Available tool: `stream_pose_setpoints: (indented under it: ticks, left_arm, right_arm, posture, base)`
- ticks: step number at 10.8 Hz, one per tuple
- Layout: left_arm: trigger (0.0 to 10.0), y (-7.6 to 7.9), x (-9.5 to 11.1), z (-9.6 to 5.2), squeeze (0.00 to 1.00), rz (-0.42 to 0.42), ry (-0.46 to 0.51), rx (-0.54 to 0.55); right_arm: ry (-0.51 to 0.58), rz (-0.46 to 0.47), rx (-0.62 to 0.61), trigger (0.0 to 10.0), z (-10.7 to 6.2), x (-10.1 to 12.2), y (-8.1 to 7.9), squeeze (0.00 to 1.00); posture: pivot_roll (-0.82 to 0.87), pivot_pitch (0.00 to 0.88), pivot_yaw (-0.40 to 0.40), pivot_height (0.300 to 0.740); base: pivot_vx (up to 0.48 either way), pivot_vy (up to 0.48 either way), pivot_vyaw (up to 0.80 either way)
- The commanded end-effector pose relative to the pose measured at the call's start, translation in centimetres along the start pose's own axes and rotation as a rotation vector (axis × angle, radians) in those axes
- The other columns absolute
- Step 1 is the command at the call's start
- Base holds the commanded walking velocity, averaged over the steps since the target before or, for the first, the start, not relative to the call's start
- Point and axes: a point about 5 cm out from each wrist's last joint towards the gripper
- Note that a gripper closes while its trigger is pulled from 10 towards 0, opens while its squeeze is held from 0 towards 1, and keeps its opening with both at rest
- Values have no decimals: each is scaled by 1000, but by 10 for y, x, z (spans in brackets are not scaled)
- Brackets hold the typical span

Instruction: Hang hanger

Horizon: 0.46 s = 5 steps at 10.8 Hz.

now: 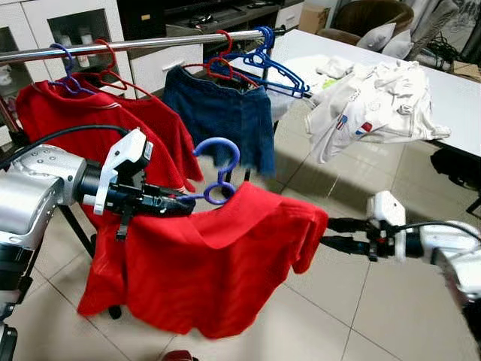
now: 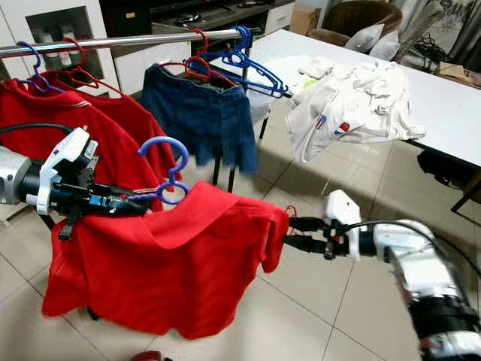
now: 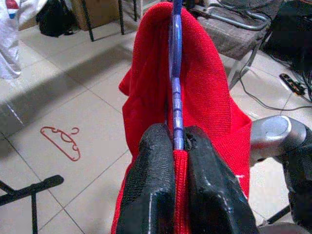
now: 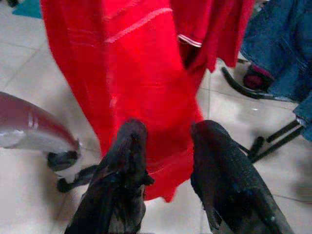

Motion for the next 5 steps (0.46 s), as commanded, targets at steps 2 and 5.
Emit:
stream_pose_setpoints:
  ticks: [2,5]
  left_arm:
    - [0,6,6,1,0,30,-6,-38]
    - [0,7,6,1,0,29,-15,-50]
  right_arm:
    - [17,-43,-20,10000,-7,8,10,0]
    - [43,-50,125,10000,-4,11,1,0]
  posture:
    - [95,0,-79,740]
    - [94,0,-74,740]
  base:
    - [0,0,0]
    - [0,0,0]
Point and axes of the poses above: a point about 5 cm out from each wrist's last joint towards the gripper, its own z axis pointing out of the wrist towards the gripper, its own x axis along the axis of the wrist's last joint, y = z × x, and after that the axes turned 7 degrees about -z, right-handed
